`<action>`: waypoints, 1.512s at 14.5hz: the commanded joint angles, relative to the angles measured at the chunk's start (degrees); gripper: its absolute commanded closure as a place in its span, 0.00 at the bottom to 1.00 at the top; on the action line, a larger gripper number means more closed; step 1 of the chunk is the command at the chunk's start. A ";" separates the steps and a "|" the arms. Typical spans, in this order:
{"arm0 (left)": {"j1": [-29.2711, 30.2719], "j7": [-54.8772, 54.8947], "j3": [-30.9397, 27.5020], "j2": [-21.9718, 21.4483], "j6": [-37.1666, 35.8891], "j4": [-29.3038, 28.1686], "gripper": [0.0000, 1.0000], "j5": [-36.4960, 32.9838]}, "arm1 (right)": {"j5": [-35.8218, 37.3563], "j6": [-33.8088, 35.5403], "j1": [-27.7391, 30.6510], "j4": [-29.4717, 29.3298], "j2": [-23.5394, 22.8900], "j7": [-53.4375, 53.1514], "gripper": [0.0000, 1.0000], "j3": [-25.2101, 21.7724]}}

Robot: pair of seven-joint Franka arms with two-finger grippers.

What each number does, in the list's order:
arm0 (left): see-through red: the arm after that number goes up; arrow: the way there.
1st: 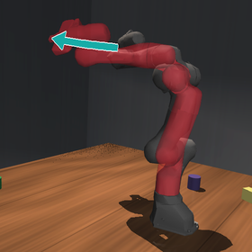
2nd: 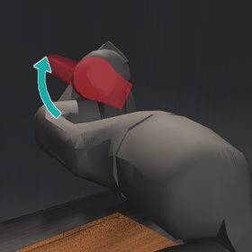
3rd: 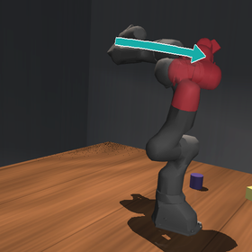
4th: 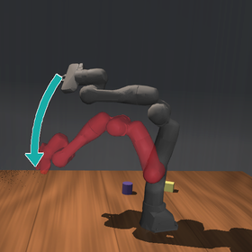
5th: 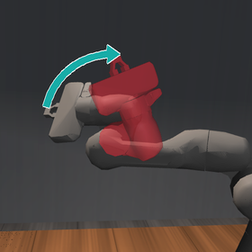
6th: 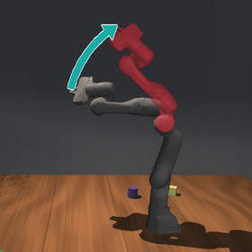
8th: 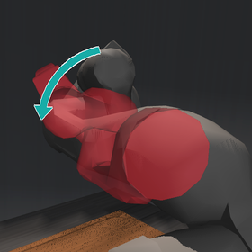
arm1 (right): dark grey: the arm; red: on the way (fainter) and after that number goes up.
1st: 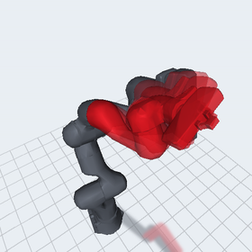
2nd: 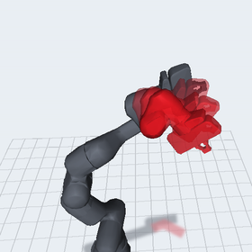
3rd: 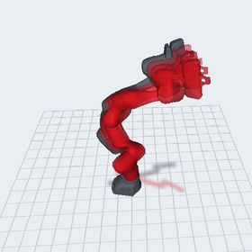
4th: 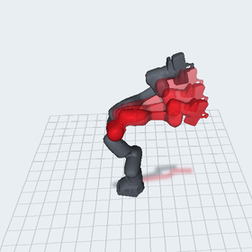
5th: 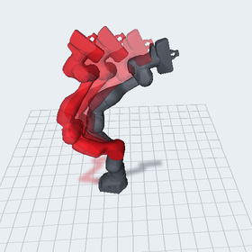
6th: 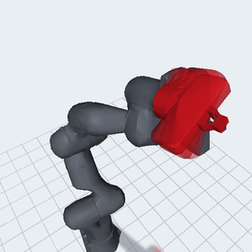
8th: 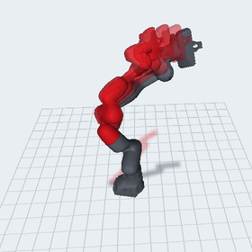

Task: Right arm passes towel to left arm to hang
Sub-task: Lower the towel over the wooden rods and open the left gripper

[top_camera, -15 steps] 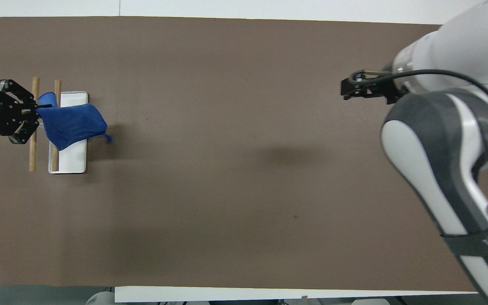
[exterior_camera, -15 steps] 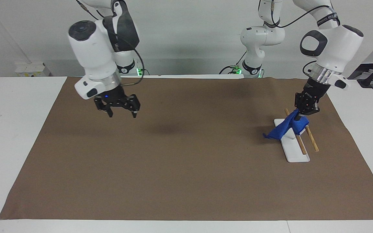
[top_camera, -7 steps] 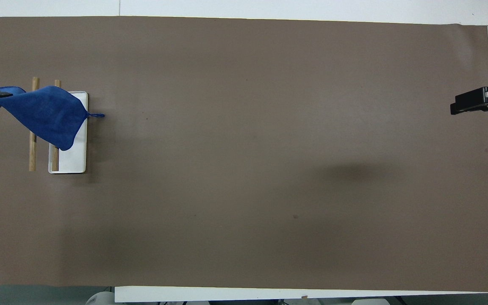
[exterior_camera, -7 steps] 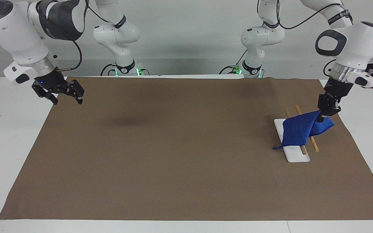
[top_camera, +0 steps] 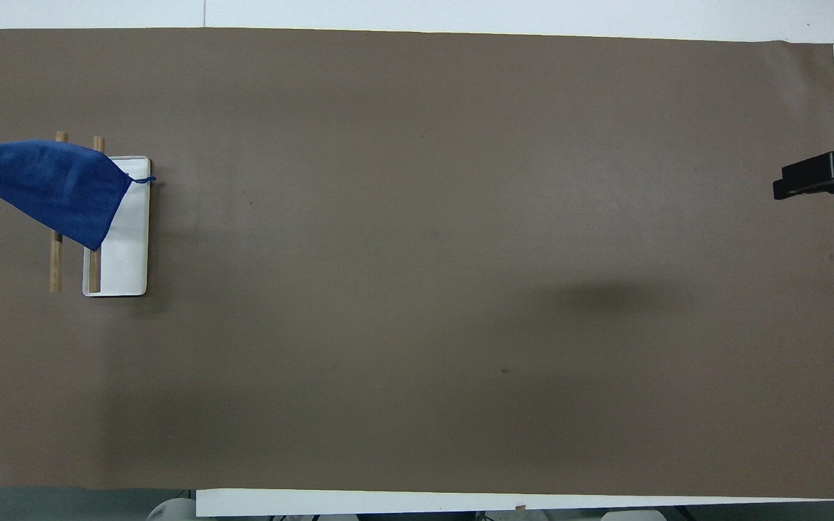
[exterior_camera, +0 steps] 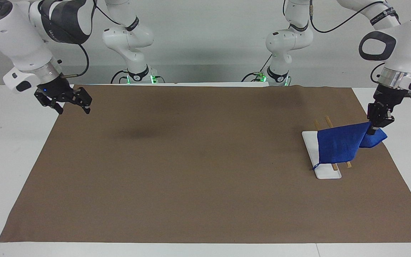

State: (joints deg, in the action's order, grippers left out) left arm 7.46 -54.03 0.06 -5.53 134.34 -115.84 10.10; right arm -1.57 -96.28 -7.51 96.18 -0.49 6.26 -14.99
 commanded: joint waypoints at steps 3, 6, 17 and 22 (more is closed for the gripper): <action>0.63 0.24 0.46 0.35 -1.10 -1.57 0.99 -3.06 | 0.69 0.48 1.36 0.41 0.75 2.53 0.01 0.31; 0.45 0.06 0.46 -1.14 -2.24 -5.52 0.98 -3.06 | 0.69 0.48 1.28 0.85 1.54 2.17 0.01 0.31; 3.09 0.77 0.29 -0.97 -3.03 -6.51 0.00 -3.42 | 0.69 0.57 1.01 1.21 1.72 2.17 0.01 0.22; 3.26 1.90 0.20 2.88 -11.08 5.68 0.00 -4.29 | 0.69 0.57 0.92 1.21 1.72 2.17 0.01 0.22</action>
State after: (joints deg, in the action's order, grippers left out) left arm 10.05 -53.40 0.05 -5.33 129.35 -117.50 7.69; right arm -1.57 -96.13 -6.76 96.27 0.05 7.31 -14.88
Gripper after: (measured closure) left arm 0.176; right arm 0.004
